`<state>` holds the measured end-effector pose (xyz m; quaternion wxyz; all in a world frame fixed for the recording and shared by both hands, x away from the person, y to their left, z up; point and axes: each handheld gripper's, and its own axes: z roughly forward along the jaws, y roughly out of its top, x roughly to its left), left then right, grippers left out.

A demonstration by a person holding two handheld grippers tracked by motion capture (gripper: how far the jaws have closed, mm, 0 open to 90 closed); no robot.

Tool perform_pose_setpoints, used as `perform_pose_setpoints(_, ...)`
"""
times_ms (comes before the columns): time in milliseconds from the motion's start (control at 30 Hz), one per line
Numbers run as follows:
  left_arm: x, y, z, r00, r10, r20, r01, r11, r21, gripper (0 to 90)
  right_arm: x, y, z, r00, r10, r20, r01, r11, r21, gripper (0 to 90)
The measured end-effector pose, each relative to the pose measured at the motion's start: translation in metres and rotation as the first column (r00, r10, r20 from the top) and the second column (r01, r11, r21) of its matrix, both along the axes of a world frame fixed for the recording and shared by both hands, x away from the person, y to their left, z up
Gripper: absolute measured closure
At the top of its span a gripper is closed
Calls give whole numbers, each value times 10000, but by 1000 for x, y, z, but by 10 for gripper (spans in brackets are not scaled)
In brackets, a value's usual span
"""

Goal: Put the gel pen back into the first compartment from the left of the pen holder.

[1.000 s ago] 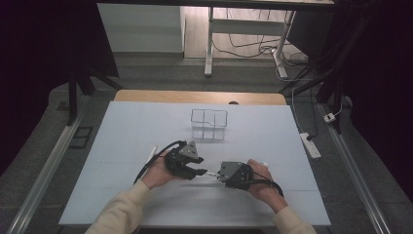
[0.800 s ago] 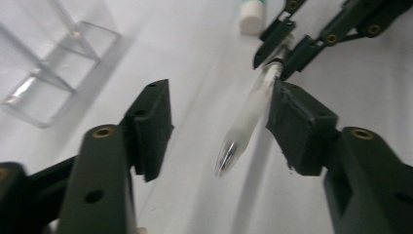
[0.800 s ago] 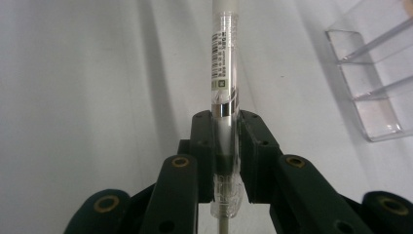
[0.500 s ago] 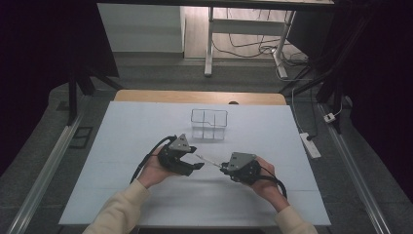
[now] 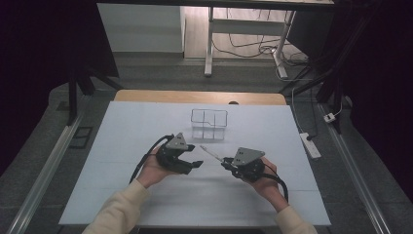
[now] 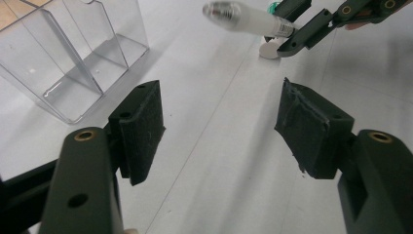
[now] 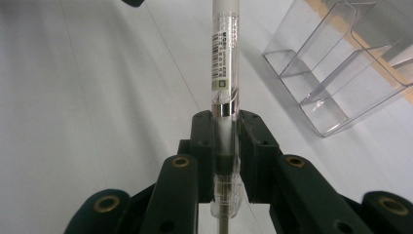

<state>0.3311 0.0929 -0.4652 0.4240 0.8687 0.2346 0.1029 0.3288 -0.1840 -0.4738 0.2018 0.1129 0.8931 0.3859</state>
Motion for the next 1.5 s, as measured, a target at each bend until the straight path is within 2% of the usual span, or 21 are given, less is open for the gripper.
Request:
perform_pose_setpoints(233, 0, 1, 0, 10000, 26, -34, -26, 9999, -167, 341, 0, -1, -1, 9999, -100, -57, 101, 9997, 207, 765)
perform_pose_setpoints(300, 1, 0, 1, 9999, 2, -145, -8, 9992, -408, 342, 0, 1, -2, 9999, -58, -148, 61, 9997, 246, 765)
perform_pose_setpoints(700, 1, -2, 2, 9999, 62, -140, -74, 9962, -862, 375, -2, 7, -7, 9996, 109, -263, -101, 9994, 320, 765)
perform_pose_setpoints(1033, 1, -4, 2, 9996, -70, -270, 37, 9930, -1182, 483, -4, 14, -12, 9993, 240, -289, -236, 9996, 122, 765)
perform_pose_setpoints(1267, 2, -5, 1, 9993, -149, -350, 108, 9931, -1169, 594, -6, 18, -15, 9990, 356, -287, -354, 9994, 55, 764)
perform_pose_setpoints(1500, 4, -4, 0, 9944, -682, -803, 556, 9870, -1508, 684, -6, 20, -19, 9991, 382, -173, -387, 9988, -312, 760)
